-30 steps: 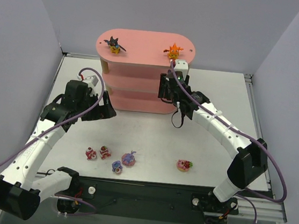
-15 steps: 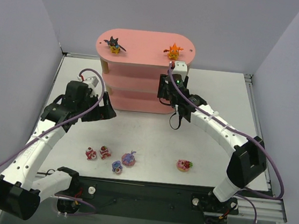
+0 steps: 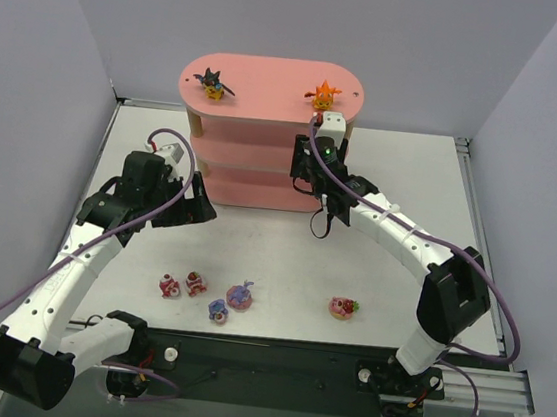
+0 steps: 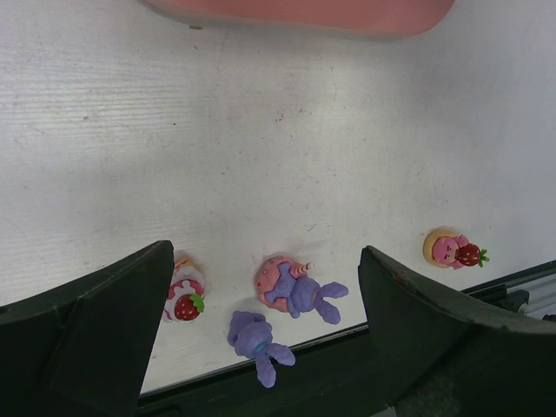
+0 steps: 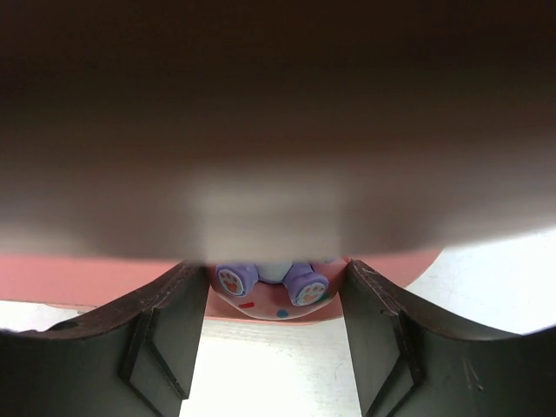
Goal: Place and organize the plastic toys onto the shelf
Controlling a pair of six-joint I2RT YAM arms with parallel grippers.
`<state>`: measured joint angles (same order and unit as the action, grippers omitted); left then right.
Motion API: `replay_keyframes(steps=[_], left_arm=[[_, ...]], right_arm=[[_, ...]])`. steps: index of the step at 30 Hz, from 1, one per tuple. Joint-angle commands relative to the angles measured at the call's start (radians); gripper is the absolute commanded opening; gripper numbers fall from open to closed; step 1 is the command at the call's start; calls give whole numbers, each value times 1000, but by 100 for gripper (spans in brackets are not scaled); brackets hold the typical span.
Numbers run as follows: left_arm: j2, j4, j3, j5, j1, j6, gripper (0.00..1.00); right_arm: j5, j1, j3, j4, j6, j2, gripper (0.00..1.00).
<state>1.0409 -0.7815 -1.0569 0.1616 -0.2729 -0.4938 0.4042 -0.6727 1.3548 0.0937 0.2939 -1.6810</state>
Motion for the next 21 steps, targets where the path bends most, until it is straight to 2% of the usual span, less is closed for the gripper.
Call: replay_keyframes(steps=[1,3,4,6,9,21], left_arm=[[-16,18,-5,1,8,1,97],[-15,18,-5,0,9,1,97],[-16,18,-5,-2,8,1,97],[-15,18,-8,-2,8,3,97],[-12,18,-8,-4,8,3,97],[-10,14,-5,-8,9,8,97]], right_arm=[[27,5,3,35,-1,-3,18],[30,5,-2,32,2,-2,25],[31,5,-3,34,5,3,34],[33,5,-14,35,10,10,45],[28,5,-16,34,8,15,52],[35,7,6,-12,21,-3,61]])
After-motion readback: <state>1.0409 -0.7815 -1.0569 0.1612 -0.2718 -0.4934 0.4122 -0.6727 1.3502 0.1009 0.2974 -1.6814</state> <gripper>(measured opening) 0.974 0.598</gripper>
